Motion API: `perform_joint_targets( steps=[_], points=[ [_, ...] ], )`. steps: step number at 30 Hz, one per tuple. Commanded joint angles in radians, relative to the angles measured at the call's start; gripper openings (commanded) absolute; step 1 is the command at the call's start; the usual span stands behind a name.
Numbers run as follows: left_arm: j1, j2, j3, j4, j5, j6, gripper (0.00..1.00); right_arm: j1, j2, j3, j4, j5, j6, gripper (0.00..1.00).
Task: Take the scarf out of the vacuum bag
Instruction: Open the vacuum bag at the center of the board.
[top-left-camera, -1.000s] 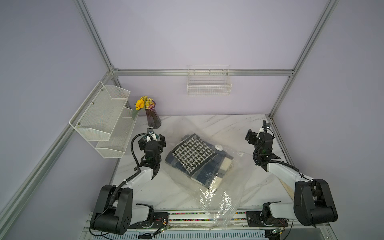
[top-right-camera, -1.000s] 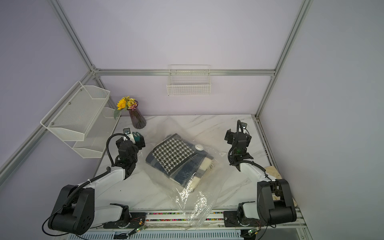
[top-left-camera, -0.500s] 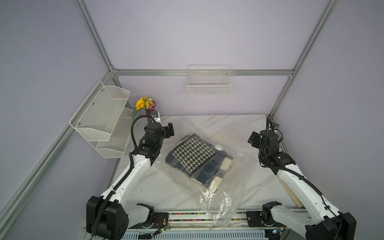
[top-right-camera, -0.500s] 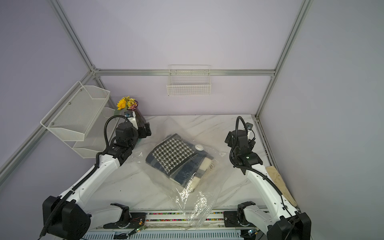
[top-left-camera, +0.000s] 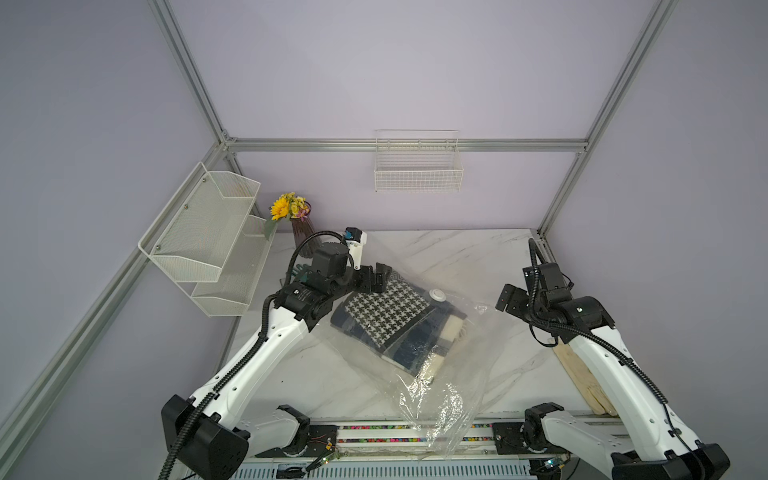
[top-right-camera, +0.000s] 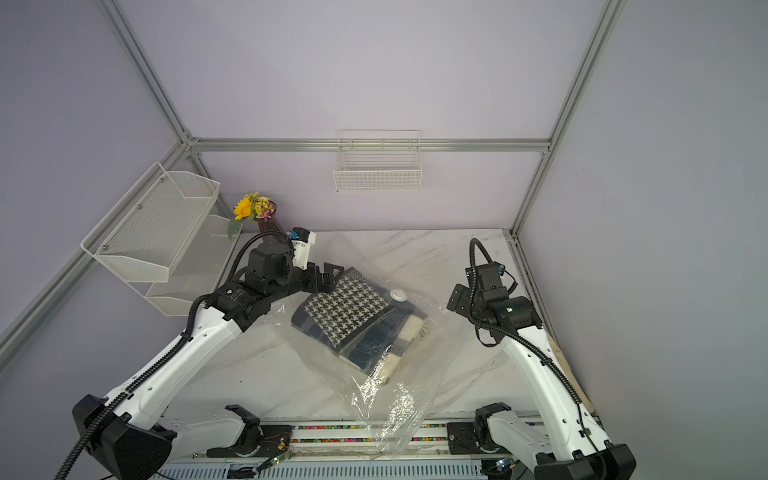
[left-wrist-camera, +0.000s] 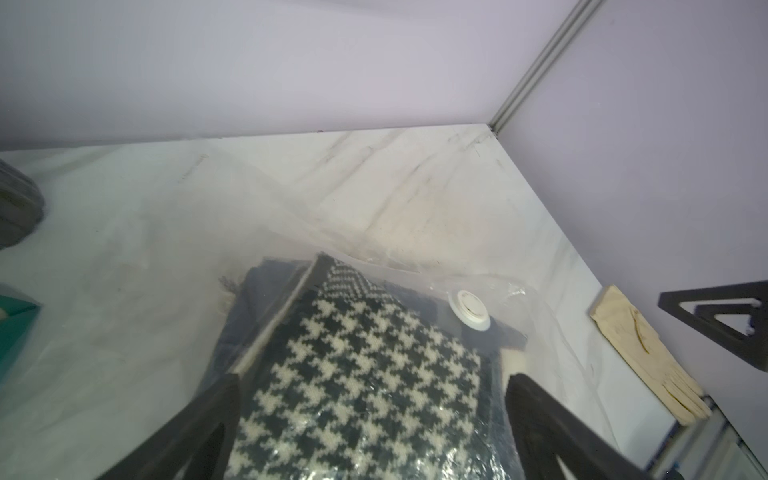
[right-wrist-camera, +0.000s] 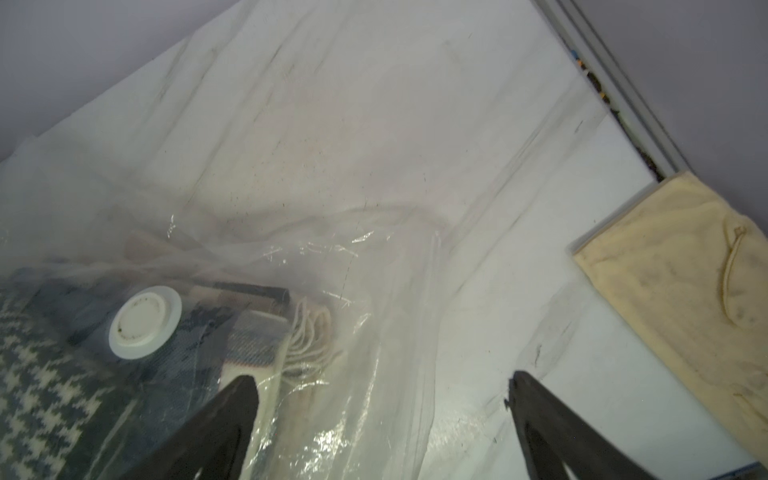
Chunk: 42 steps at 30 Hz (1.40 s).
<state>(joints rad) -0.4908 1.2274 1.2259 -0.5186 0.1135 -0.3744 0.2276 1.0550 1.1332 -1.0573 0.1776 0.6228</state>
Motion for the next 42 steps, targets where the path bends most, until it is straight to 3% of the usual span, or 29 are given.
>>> perform_joint_targets(
  steps=[1, 6, 13, 22, 28, 42],
  points=[
    [-0.052, -0.022, 0.046, -0.107, 0.081, -0.031, 1.00, 0.007, 0.008, 0.036, -0.136, -0.154, 0.044, 0.97],
    [-0.183, 0.018, 0.063, -0.265, -0.025, 0.029, 1.00, 0.007, 0.015, 0.072, -0.204, -0.279, 0.048, 0.97],
    [-0.310, 0.066, 0.059, -0.317, -0.051, -0.073, 1.00, 0.006, -0.050, 0.028, -0.242, -0.368, 0.086, 0.97],
    [-0.373, 0.079, 0.030, -0.358, -0.032, -0.213, 1.00, 0.006, -0.128, -0.097, -0.206, -0.448, 0.142, 0.93],
    [-0.425, 0.041, 0.054, -0.368, -0.044, -0.243, 1.00, 0.007, -0.184, -0.214, -0.163, -0.490, 0.197, 0.89],
    [-0.700, 0.193, 0.231, -0.280, -0.089, -0.081, 1.00, 0.007, -0.372, -0.535, 0.078, -0.527, 0.375, 0.84]
  ],
)
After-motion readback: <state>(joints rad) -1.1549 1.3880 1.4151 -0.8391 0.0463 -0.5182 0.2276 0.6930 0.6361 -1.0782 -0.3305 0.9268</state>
